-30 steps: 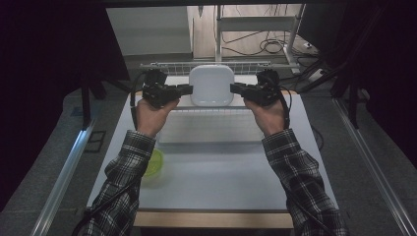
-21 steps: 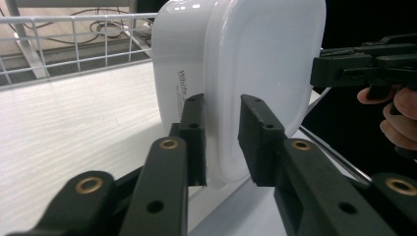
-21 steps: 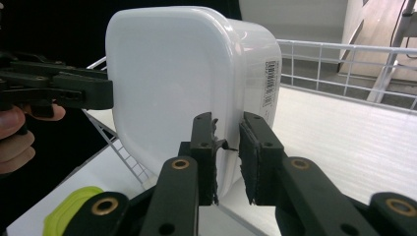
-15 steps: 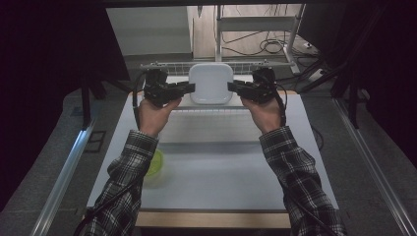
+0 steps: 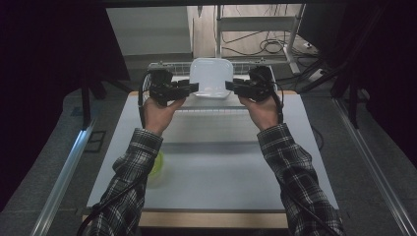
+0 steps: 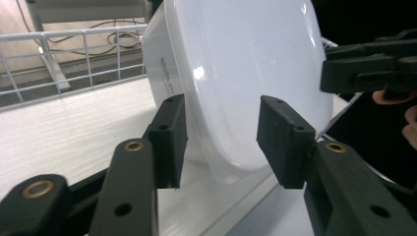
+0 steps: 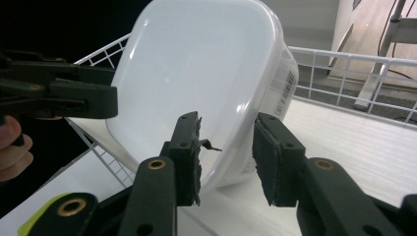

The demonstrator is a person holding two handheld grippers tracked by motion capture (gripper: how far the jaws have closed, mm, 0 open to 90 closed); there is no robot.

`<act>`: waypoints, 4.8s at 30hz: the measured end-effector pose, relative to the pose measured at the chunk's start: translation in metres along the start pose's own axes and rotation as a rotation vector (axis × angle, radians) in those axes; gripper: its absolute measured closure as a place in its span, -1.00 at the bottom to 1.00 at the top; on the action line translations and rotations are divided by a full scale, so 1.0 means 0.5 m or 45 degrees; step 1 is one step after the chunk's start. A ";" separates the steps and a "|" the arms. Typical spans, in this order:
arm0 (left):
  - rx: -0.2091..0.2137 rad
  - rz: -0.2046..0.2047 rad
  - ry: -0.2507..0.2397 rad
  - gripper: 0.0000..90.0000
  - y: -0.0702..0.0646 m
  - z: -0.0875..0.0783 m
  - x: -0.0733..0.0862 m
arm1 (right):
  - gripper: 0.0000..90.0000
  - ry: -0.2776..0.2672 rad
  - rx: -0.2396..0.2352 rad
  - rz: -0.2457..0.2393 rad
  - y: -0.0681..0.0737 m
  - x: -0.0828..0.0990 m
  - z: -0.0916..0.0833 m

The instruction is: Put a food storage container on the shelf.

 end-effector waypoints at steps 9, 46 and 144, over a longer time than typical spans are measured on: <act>-0.002 -0.015 -0.030 0.03 0.004 0.013 -0.006 | 0.34 -0.012 0.064 -0.025 -0.007 -0.009 0.007; -0.210 -0.072 0.107 0.98 0.050 0.041 0.018 | 0.99 0.024 0.175 -0.072 -0.032 0.002 0.074; 0.049 0.282 0.166 -0.96 -0.155 -0.107 0.270 | -0.86 0.178 -0.011 -0.227 -0.012 0.252 -0.111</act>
Point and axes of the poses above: each handheld gripper's, and its own axes: z roughly forward along the jaws, x roughly out of its underside, y roughly to its left, the point moved 2 cm from there along z, roughly forward along the jaws, and after that the axes turned 14 degrees about z, right-handed, at the moved point
